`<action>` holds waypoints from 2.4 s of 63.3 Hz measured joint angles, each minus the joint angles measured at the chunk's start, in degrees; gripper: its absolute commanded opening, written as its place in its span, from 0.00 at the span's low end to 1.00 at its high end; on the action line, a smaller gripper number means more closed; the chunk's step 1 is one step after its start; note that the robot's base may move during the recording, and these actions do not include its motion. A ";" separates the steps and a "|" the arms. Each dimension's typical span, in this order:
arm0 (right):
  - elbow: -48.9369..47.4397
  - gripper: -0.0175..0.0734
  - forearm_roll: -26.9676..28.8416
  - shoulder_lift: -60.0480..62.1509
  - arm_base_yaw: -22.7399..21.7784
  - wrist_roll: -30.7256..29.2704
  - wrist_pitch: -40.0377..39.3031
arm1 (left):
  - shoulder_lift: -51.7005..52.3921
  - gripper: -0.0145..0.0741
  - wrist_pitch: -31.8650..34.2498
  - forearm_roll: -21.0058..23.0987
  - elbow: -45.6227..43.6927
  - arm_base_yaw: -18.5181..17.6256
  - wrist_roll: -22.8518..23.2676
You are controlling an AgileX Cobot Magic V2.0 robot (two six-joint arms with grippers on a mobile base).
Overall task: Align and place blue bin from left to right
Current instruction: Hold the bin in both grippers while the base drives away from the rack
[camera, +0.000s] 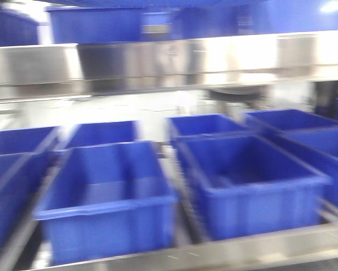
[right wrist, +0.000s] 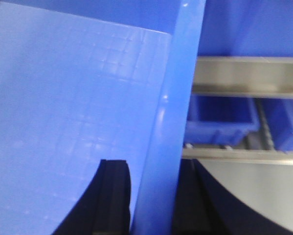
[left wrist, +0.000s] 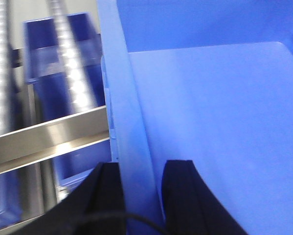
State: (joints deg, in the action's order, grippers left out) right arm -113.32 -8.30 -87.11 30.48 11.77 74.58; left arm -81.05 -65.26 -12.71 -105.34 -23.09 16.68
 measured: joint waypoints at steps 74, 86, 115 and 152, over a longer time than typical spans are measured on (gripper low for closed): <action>0.00 0.12 -0.11 0.00 0.00 0.00 0.00 | 0.00 0.15 0.08 0.00 0.00 0.00 0.00; 0.00 0.12 -0.11 0.00 0.00 0.00 0.00 | 0.00 0.15 0.08 0.00 0.00 0.00 0.00; 0.00 0.12 -0.11 0.00 0.00 0.00 0.00 | 0.00 0.15 0.08 0.00 0.00 0.00 0.00; 0.00 0.12 -0.11 0.00 0.00 0.00 0.00 | 0.00 0.15 0.08 0.00 0.02 0.00 0.00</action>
State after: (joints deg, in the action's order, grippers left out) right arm -113.32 -8.40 -87.11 30.48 11.77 74.58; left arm -81.05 -65.17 -12.71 -105.31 -23.09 16.68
